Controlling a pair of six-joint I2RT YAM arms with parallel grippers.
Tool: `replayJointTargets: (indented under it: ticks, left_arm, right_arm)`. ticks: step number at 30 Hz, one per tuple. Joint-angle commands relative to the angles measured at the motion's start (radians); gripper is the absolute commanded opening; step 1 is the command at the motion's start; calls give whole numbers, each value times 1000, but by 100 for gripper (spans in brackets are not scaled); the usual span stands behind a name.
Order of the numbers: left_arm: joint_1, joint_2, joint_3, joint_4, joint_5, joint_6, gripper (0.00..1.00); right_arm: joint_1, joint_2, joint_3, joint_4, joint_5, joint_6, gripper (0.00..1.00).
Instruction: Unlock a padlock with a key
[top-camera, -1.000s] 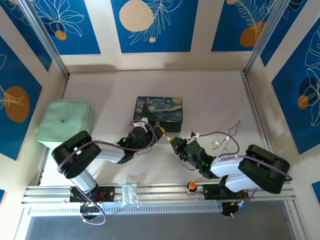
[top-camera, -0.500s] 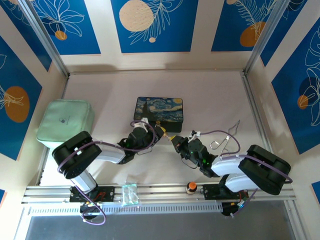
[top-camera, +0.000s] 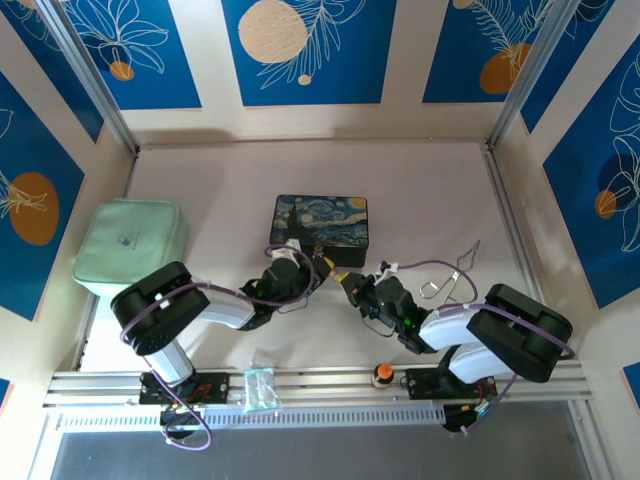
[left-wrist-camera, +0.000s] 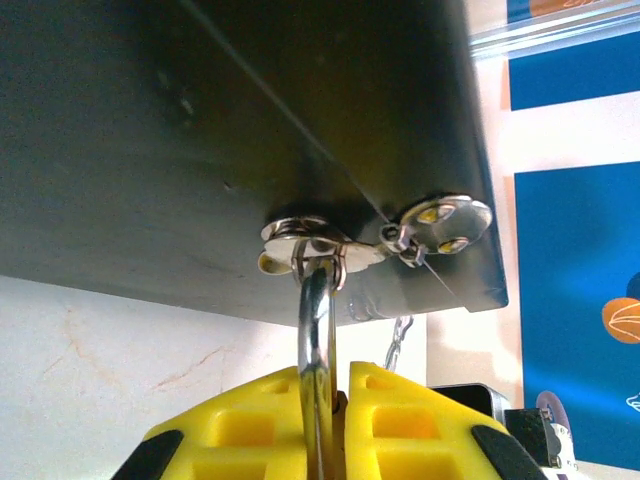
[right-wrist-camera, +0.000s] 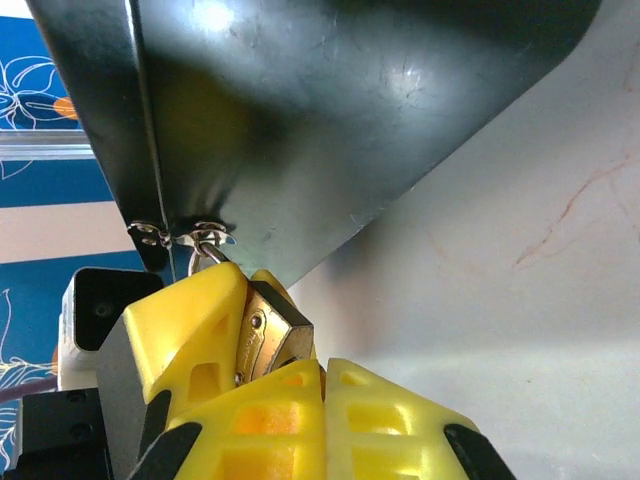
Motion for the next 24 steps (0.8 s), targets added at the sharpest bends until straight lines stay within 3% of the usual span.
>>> replayJointTargets:
  ticks: [1, 6, 10, 16, 21, 24]
  left_arm:
    - [-55, -16, 22, 78, 90, -16, 0]
    - [-85, -3, 32, 66, 84, -12, 0]
    - [-101, 26, 32, 107, 83, -33, 0]
    - [-99, 42, 15, 140, 77, -43, 0]
    - [-99, 70, 11, 185, 82, -69, 0]
    - [-99, 84, 18, 189, 86, -73, 0]
  right_arm:
    - [-25, -10, 13, 57, 0, -9, 0]
    - [8, -34, 62, 4, -1, -6, 0]
    - [32, -12, 78, -22, -5, 94, 0]
    - [3, 116, 51, 169, -120, 262, 0]
    - [1, 149, 66, 162, -146, 233, 0]
    - [9, 89, 95, 14, -126, 124, 0]
